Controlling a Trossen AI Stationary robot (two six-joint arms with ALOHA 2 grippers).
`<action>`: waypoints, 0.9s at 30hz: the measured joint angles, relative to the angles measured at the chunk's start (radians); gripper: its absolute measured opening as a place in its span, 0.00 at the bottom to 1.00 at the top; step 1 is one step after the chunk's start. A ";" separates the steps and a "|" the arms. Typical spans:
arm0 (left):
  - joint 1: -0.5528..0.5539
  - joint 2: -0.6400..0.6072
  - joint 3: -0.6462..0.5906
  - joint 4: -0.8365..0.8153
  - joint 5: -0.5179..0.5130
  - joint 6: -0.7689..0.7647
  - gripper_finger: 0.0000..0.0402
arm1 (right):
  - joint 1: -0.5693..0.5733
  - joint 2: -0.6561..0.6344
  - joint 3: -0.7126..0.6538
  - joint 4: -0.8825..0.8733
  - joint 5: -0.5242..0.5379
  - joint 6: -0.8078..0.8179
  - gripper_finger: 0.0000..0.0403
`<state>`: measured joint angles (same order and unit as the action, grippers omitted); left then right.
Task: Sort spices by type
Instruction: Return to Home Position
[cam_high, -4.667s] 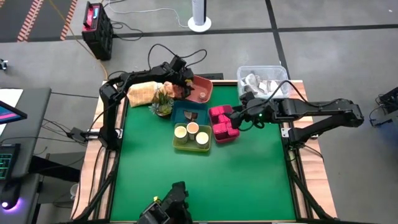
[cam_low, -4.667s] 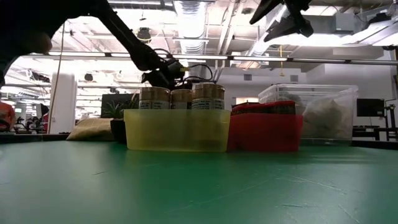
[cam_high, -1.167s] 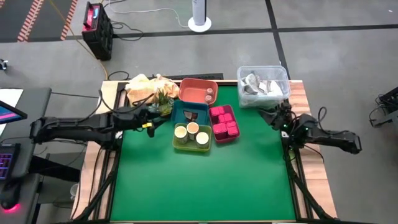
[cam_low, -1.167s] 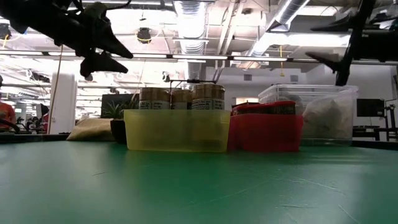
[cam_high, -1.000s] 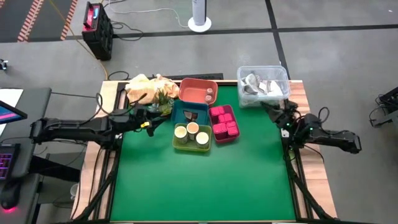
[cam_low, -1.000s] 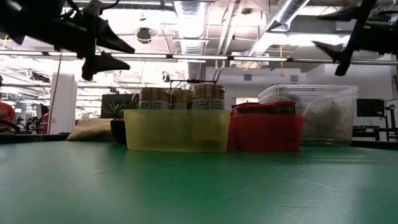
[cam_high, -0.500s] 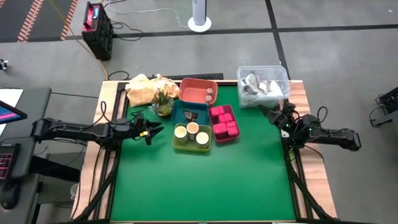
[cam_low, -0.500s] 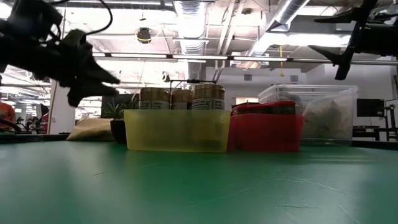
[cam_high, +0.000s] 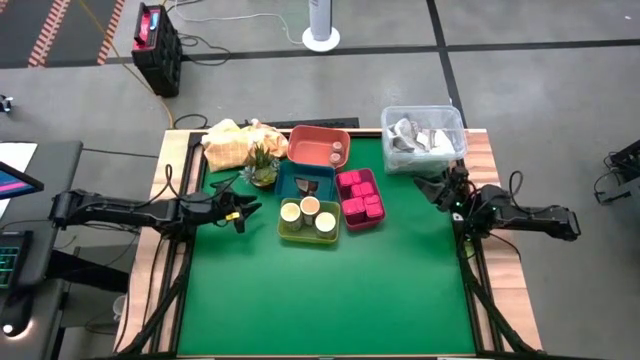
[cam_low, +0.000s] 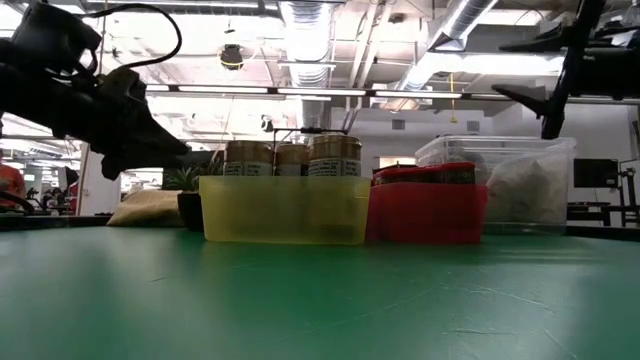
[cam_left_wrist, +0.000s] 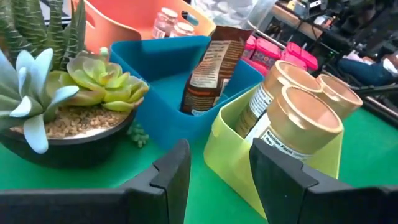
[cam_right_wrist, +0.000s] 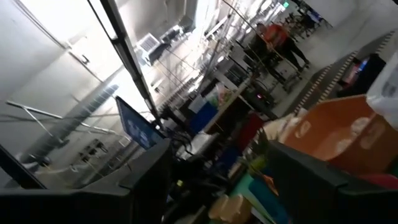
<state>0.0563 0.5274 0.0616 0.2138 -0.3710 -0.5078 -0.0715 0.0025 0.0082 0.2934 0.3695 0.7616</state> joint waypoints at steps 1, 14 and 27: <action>0.000 0.000 0.000 0.000 0.000 0.007 0.38 | 0.000 0.000 0.000 -0.013 0.000 -0.001 0.70; 0.000 0.000 0.001 -0.066 0.000 0.037 0.38 | 0.000 0.001 0.000 -0.219 -0.001 -0.002 0.70; 0.000 0.000 0.004 -0.209 0.000 0.037 0.38 | 0.000 0.005 0.000 -0.226 -0.003 -0.002 0.70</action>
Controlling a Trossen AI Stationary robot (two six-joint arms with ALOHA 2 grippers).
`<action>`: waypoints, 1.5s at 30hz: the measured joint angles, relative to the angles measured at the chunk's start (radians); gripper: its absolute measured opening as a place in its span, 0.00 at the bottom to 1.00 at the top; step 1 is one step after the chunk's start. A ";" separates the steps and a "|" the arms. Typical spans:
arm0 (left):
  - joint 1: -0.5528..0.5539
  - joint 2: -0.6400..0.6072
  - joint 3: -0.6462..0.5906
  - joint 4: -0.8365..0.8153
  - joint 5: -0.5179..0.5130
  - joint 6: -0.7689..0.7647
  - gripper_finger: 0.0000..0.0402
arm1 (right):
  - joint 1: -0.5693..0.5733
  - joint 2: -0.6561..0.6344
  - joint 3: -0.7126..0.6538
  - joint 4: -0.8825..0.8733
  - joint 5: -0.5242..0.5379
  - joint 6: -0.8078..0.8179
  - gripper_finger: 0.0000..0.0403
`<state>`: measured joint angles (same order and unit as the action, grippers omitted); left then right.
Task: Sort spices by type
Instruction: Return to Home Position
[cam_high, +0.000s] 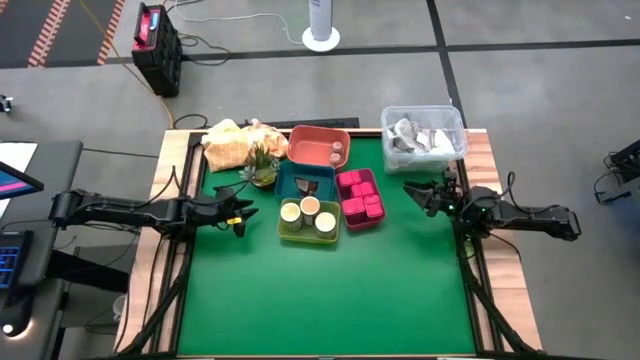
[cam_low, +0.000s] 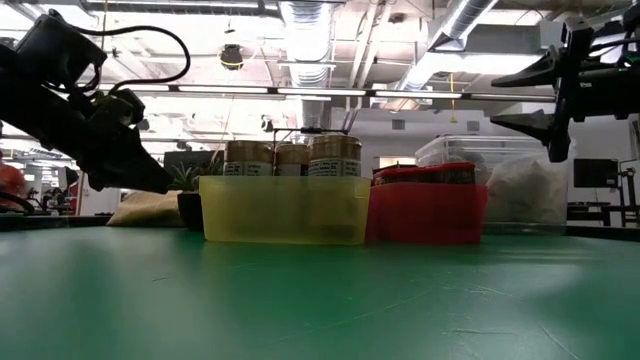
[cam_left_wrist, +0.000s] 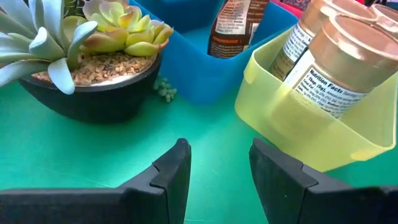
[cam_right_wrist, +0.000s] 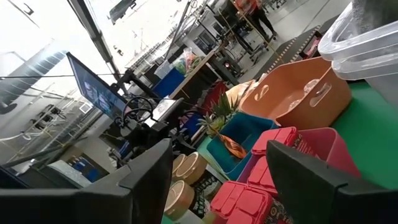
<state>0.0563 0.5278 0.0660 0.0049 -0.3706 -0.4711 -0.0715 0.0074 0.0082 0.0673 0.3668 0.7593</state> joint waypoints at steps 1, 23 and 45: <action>0.000 0.000 0.000 -0.003 0.000 0.000 0.38 | 0.000 0.000 0.000 0.000 0.000 0.000 0.70; 0.000 0.000 -0.001 -0.006 0.000 0.000 0.38 | 0.000 0.000 0.000 -0.004 0.001 0.000 0.70; -0.001 -0.091 -0.002 -0.020 0.000 0.000 0.38 | -0.014 0.000 0.000 -0.009 -0.039 -0.261 0.70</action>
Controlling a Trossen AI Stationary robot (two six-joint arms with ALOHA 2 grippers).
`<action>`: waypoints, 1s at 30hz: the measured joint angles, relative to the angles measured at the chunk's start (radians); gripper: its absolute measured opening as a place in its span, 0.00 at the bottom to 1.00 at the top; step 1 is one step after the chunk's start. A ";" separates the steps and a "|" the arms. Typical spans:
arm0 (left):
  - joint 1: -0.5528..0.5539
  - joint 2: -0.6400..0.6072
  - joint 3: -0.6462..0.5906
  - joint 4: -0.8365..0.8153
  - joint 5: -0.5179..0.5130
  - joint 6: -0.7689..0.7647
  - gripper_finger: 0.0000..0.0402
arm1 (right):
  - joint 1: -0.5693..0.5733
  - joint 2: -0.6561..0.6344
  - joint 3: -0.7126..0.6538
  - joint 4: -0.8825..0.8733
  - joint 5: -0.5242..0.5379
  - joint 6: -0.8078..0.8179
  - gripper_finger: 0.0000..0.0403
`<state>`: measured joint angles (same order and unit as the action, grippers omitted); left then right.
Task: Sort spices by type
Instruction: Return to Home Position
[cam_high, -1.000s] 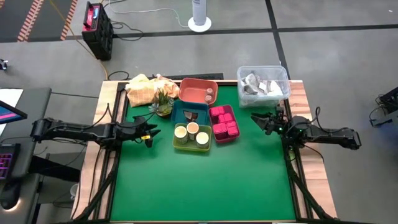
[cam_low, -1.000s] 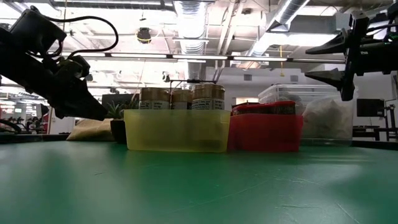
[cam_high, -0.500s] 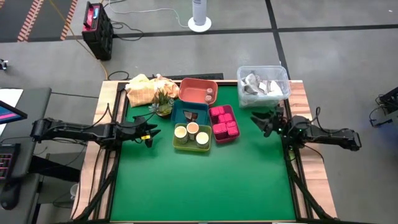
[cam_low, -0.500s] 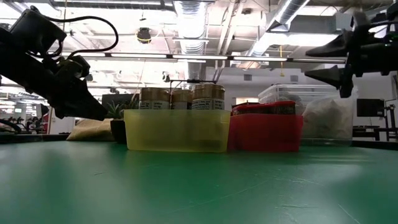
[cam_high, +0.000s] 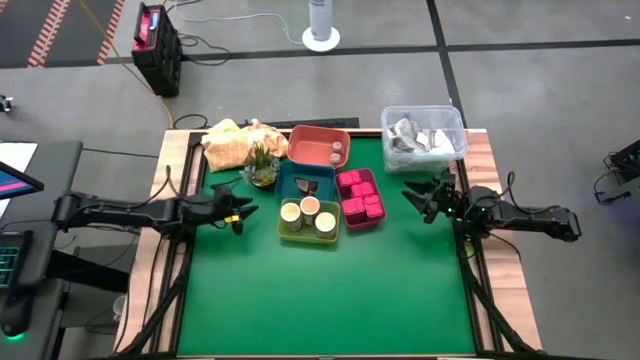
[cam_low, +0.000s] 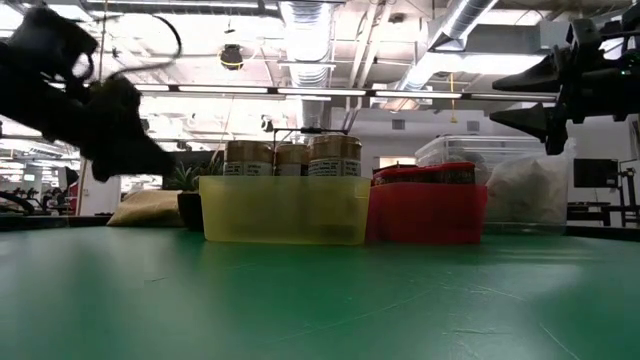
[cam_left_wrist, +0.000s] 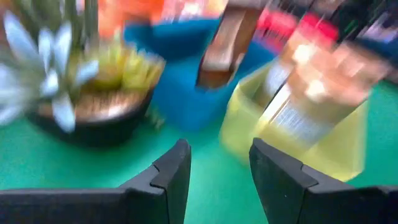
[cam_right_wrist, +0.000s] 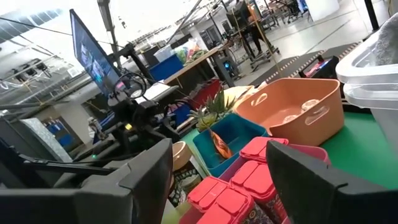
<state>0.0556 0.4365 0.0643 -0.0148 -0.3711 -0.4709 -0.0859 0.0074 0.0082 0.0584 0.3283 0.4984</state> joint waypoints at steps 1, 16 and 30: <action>-0.001 -0.037 0.000 0.000 0.000 0.000 0.38 | 0.000 0.000 0.000 0.000 0.000 -0.001 0.70; 0.000 -0.395 -0.049 0.073 0.000 0.305 0.38 | 0.000 0.000 0.000 0.001 -0.001 -0.002 0.70; -0.003 -0.423 -0.056 0.092 0.001 0.462 0.38 | 0.000 0.000 0.000 0.001 -0.001 -0.002 0.70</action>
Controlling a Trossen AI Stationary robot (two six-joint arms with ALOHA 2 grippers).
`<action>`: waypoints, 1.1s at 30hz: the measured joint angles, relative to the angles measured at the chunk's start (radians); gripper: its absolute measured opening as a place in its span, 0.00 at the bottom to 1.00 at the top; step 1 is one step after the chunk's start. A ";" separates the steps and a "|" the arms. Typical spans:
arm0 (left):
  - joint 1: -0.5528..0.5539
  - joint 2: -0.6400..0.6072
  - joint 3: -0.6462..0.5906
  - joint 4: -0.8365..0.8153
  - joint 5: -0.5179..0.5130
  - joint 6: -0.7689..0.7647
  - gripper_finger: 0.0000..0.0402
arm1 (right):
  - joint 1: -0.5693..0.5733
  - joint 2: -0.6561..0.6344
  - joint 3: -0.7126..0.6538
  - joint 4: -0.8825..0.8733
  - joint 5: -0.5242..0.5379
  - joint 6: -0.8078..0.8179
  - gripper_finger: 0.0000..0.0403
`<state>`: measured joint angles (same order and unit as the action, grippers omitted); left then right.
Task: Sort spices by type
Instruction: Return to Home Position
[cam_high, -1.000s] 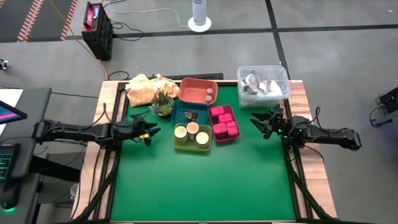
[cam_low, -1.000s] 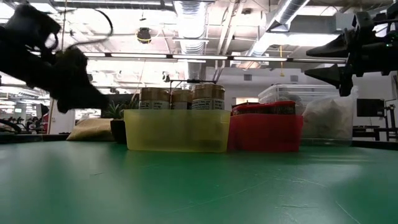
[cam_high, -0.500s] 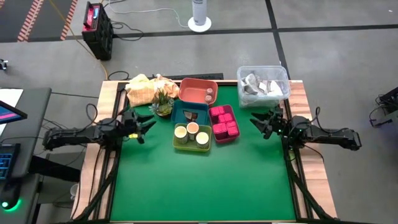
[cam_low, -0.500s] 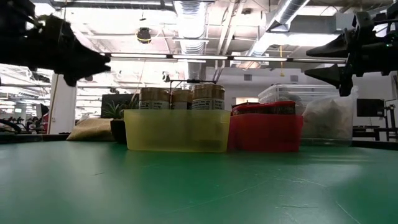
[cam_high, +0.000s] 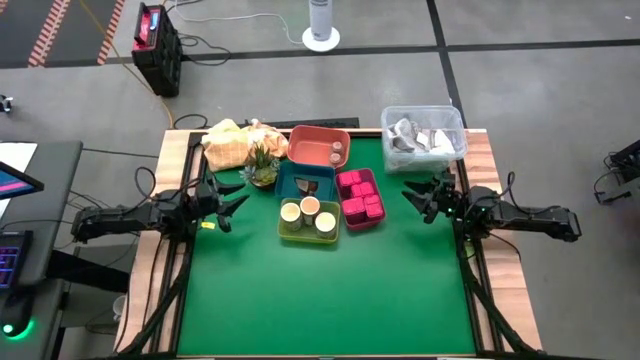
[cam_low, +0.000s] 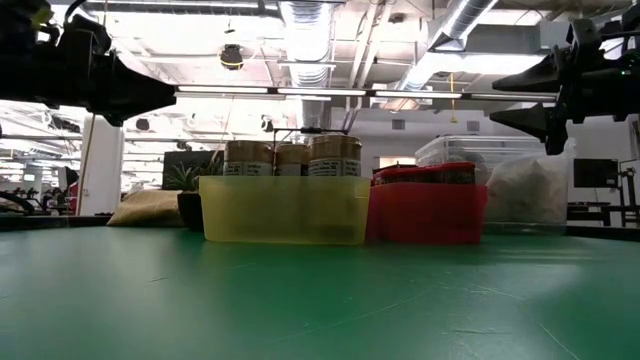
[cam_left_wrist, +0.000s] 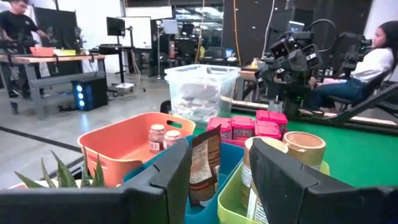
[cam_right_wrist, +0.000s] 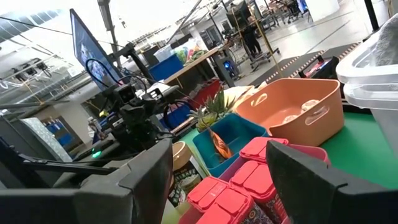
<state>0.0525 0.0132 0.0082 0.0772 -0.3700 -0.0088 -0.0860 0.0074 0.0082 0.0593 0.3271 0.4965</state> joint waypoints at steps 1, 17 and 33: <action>0.000 0.000 0.000 0.000 0.000 0.000 0.38 | 0.000 0.000 0.000 0.000 0.000 0.000 0.70; 0.000 0.000 -0.001 0.001 0.000 0.002 0.38 | 0.000 0.000 0.000 0.000 0.002 -0.029 0.70; 0.000 0.000 -0.001 0.001 0.000 0.001 0.38 | 0.017 0.000 0.000 0.004 0.039 -0.527 0.70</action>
<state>0.0525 0.0132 0.0074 0.0780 -0.3698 -0.0074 -0.0689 0.0071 0.0078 0.0631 0.3660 -0.0309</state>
